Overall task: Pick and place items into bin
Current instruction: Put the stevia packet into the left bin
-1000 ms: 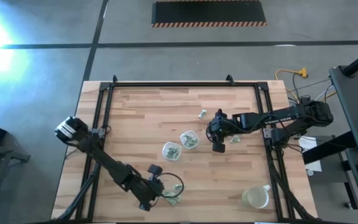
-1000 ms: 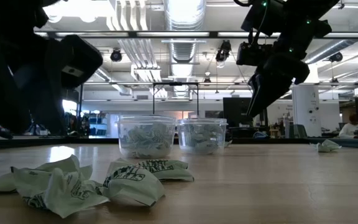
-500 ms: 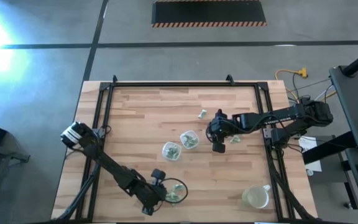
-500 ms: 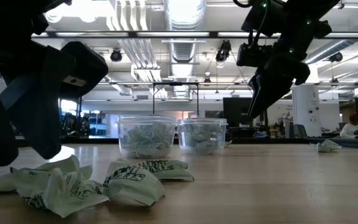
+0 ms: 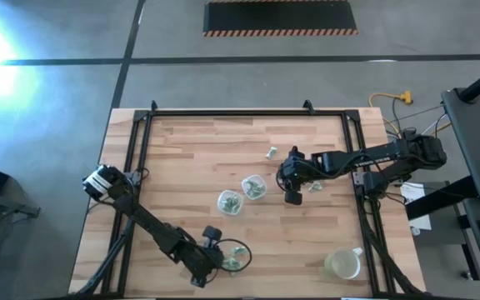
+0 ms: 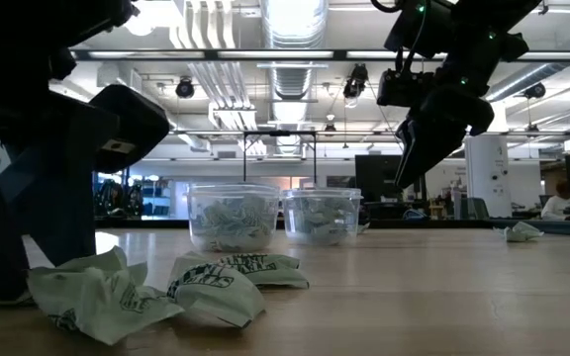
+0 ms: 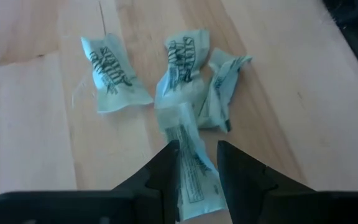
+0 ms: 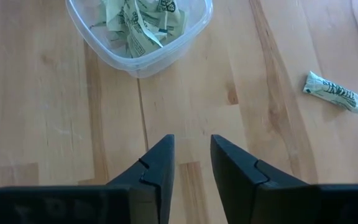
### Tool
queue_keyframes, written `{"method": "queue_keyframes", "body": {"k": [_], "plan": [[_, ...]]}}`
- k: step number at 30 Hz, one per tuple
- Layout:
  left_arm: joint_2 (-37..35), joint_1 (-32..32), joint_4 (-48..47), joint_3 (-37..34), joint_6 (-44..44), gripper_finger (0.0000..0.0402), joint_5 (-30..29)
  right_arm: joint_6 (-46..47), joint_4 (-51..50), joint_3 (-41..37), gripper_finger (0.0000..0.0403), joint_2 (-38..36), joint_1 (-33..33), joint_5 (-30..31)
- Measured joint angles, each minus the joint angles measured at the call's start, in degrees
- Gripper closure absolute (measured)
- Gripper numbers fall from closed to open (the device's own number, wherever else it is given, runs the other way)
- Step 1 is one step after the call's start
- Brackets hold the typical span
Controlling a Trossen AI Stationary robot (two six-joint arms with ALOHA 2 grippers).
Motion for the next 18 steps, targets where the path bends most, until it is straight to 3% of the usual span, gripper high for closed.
{"method": "queue_keyframes", "body": {"k": [11,18], "plan": [[0.0,0.02,-0.75,-0.57,0.01,0.0318,-2.3,0.0,0.24,-0.02,0.0306,0.02,0.02,-0.01],[-0.04,0.04,-2.28,-0.64,0.01,0.0373,-3.27,0.0,0.37,-0.02,0.0315,0.04,0.01,0.02]]}}
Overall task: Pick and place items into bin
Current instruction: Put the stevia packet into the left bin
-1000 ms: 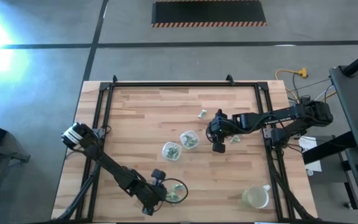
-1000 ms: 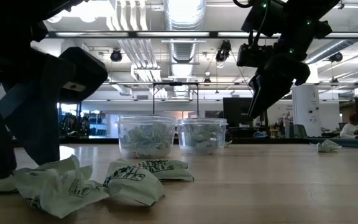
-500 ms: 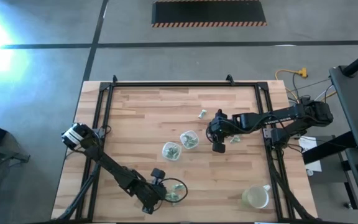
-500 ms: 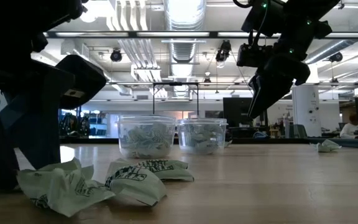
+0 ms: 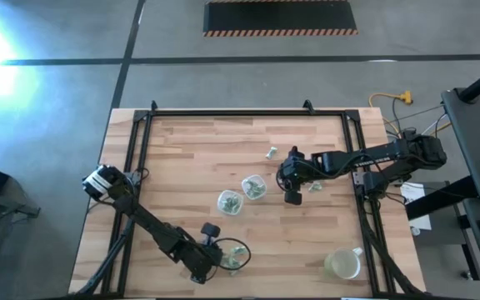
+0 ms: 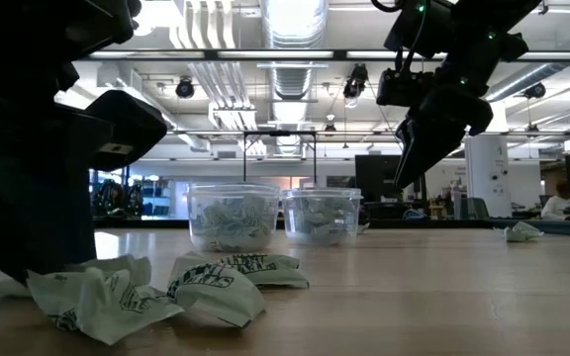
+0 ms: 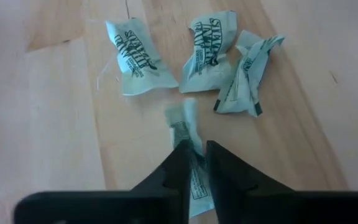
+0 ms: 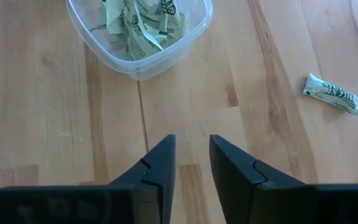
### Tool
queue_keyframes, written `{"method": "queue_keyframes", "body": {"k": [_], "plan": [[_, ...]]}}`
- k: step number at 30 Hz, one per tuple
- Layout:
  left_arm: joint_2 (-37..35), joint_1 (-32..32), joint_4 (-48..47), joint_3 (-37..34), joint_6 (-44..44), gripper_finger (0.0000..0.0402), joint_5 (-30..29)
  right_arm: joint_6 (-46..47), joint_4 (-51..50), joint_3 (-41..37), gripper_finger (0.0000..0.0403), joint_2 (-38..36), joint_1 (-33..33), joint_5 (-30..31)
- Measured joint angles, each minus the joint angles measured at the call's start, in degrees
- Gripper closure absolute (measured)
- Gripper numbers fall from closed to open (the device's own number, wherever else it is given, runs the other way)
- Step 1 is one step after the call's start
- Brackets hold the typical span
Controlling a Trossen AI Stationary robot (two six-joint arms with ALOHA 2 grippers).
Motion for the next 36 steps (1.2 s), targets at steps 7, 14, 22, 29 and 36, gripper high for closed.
{"method": "queue_keyframes", "body": {"k": [7,14,22,29,36], "plan": [[-0.11,0.0,-1.85,0.29,0.01,0.0397,-1.29,0.0,0.07,0.0,0.0322,0.0,0.01,0.0],[-1.92,-0.01,-9.41,2.71,0.05,0.0396,-4.92,-0.02,0.22,0.0,0.0316,0.0,-0.02,0.02],[-7.28,0.05,-15.47,2.68,2.43,0.0396,-16.16,-0.02,0.46,0.0,0.0325,0.0,0.01,0.07],[-11.52,1.94,-15.55,2.58,10.81,0.0396,-27.64,-0.2,0.71,0.0,0.0326,0.0,-0.02,0.13],[-12.2,8.66,-15.49,2.43,14.03,0.0396,-30.01,-0.2,1.25,0.0,0.0319,0.0,-0.02,0.13]]}}
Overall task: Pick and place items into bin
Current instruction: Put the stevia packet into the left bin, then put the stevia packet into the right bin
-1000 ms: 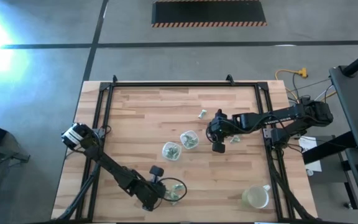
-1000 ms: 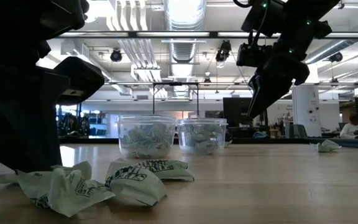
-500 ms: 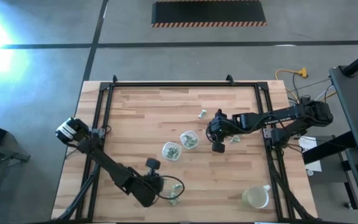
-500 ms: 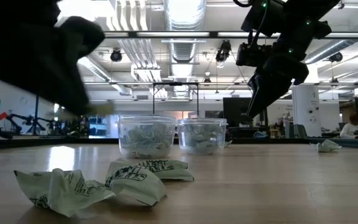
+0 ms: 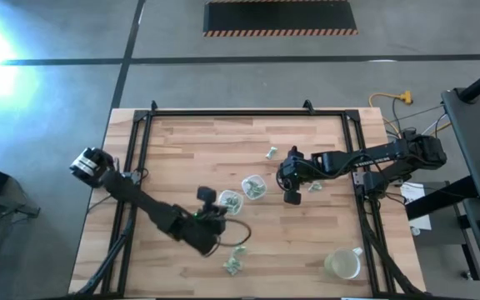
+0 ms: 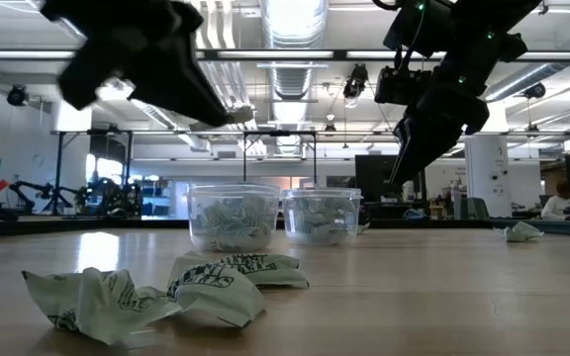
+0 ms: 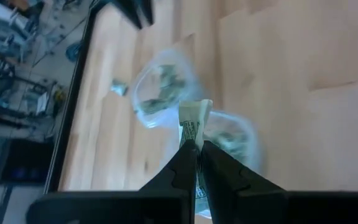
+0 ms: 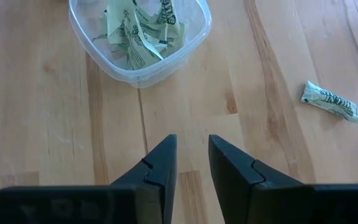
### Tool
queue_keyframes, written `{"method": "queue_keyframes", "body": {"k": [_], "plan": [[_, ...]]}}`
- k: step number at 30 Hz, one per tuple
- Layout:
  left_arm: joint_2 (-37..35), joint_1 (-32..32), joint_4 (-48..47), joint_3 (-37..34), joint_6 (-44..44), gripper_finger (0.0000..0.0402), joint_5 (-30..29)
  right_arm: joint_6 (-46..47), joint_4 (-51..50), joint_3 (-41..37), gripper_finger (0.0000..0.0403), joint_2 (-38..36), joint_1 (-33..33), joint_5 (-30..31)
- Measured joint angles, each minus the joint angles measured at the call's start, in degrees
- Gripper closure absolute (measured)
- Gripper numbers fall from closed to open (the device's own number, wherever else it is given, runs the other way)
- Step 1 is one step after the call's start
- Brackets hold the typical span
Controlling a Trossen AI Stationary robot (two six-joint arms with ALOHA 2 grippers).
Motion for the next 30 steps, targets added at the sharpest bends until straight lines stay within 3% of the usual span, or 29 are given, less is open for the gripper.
{"method": "queue_keyframes", "body": {"k": [8,21,30], "plan": [[0.95,7.0,-0.02,-0.17,0.08,0.0396,5.99,-0.23,0.04,0.0,0.0327,0.0,0.0,0.0],[1.37,7.69,0.03,-1.03,-0.45,0.0394,7.32,-0.42,0.09,0.0,0.0326,0.0,0.0,-0.02],[1.73,7.69,0.03,-1.14,-0.45,0.0317,7.3,-0.53,0.13,0.0,0.0328,0.0,0.0,0.03]]}}
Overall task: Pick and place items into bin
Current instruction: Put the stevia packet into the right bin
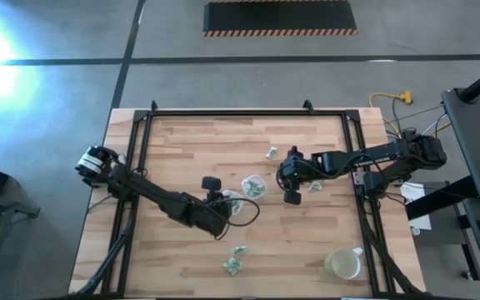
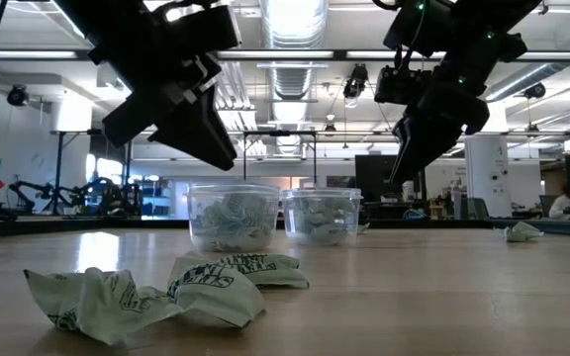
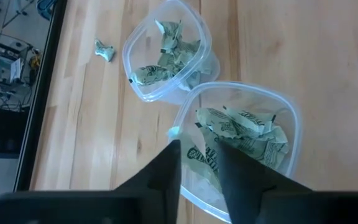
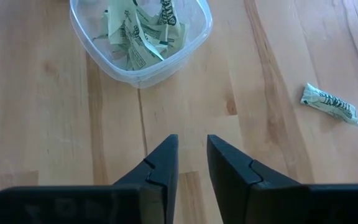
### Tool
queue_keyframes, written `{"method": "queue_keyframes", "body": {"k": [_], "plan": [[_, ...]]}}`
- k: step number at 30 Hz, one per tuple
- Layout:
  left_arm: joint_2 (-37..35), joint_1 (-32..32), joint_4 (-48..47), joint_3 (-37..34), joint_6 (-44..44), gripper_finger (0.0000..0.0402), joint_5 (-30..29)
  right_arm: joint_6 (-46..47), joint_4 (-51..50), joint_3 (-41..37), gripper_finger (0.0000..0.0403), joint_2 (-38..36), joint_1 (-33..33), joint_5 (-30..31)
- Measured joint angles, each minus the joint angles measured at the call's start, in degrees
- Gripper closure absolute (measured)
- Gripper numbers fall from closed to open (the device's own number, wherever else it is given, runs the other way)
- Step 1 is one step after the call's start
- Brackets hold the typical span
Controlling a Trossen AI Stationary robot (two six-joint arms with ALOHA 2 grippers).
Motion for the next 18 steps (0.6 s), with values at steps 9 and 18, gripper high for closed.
{"method": "queue_keyframes", "body": {"k": [9,18], "plan": [[-1.03,-0.04,-0.04,0.0,-0.02,0.0277,-0.09,-9.19,9.54,-2.03,0.0323,0.0,-0.6,4.56],[-1.36,-0.04,-0.07,0.0,0.02,0.0276,-0.96,-20.34,13.28,-2.49,0.0312,0.0,-6.6,4.06]]}}
